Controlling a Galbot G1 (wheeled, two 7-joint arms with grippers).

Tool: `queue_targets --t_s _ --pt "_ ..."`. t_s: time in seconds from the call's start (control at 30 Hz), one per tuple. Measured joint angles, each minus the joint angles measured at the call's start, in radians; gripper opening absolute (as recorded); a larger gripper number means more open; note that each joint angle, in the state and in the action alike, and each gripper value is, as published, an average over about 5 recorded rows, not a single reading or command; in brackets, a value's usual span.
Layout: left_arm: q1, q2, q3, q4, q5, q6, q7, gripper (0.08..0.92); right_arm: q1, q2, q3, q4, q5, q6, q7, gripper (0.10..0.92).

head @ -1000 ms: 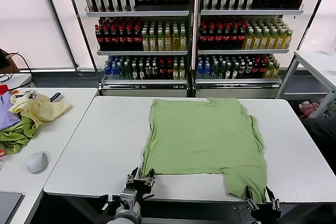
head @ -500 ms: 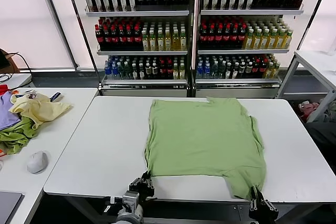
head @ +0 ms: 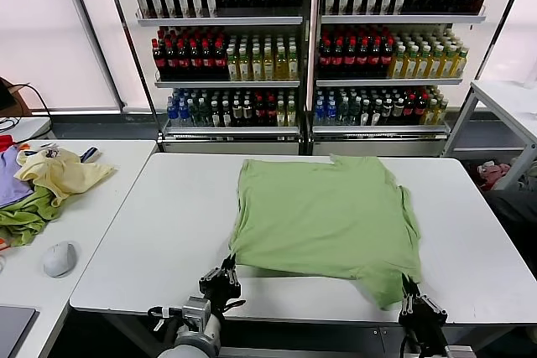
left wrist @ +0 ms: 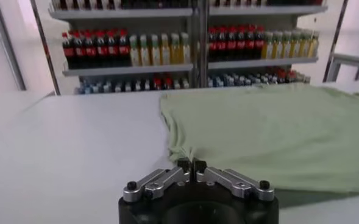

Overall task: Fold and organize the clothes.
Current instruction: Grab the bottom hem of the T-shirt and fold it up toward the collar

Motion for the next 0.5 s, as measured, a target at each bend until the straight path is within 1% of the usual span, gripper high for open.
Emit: queue_targets --t_s 0.27,0.5 --pt "-0.061 0.020 0.002 0.002 -0.044 -0.015 0.005 0.097 0.125 -0.051 -0.001 -0.049 0.035 -0.026 0.005 0.131" --pt "-0.152 0.025 0.024 0.056 -0.070 -0.014 0.000 0.097 0.273 -0.101 -0.027 -0.141 0.040 -0.045 -0.003 0.131"
